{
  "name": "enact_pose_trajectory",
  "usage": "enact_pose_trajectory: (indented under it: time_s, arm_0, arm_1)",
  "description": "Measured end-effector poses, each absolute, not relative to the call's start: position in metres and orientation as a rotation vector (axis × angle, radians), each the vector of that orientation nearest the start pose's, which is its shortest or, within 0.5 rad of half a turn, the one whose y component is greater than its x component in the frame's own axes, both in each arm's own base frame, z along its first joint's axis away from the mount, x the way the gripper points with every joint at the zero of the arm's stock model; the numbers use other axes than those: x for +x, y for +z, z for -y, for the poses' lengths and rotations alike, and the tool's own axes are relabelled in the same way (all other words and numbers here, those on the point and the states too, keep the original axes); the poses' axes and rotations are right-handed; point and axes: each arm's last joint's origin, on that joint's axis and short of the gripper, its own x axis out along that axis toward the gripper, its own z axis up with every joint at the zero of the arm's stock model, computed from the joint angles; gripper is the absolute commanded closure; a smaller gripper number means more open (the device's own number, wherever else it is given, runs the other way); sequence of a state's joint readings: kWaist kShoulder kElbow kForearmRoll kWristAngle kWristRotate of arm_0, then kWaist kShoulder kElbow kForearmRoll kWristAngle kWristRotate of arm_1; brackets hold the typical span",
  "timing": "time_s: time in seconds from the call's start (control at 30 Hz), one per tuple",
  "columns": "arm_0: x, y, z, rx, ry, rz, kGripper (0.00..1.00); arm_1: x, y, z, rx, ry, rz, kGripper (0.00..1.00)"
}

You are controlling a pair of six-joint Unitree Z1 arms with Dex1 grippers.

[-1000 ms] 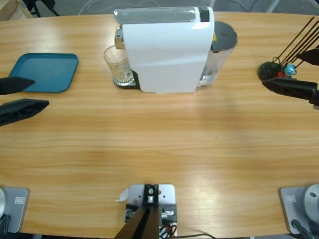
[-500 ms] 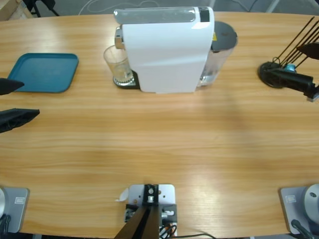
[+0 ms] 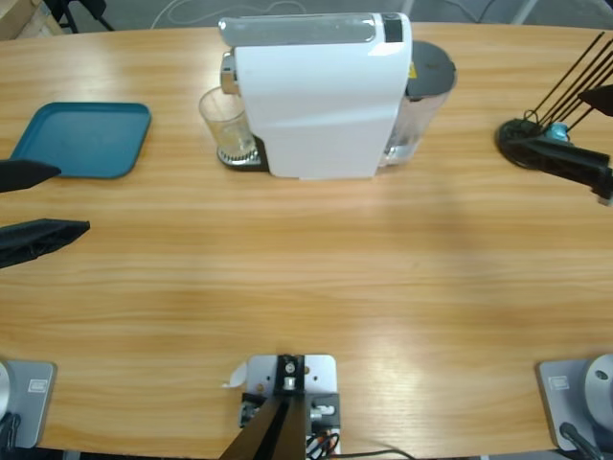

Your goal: Pour coffee

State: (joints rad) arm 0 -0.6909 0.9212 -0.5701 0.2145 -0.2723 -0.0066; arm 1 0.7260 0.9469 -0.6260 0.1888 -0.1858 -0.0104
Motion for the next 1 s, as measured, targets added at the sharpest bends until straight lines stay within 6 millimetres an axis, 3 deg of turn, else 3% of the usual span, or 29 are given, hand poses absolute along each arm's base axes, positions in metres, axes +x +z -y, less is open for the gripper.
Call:
enact_pose_trajectory:
  time_s: [0.13,0.4,1.0]
  arm_0:
    - [0.078,0.298,0.081,0.116,-0.935,-0.578,0.0]
    - [0.078,0.298,0.081,0.11,-0.928,-0.576,0.0]
    - [0.076,0.298,0.079,0.093,-0.912,-0.561,0.0]
  arm_1:
    - [0.084,0.326,-0.066,-0.226,0.585,-0.432,0.0]
    - [0.079,0.323,-0.066,-0.222,0.654,-0.481,0.0]
    - [0.085,0.348,-0.072,-0.254,0.627,-0.652,0.0]
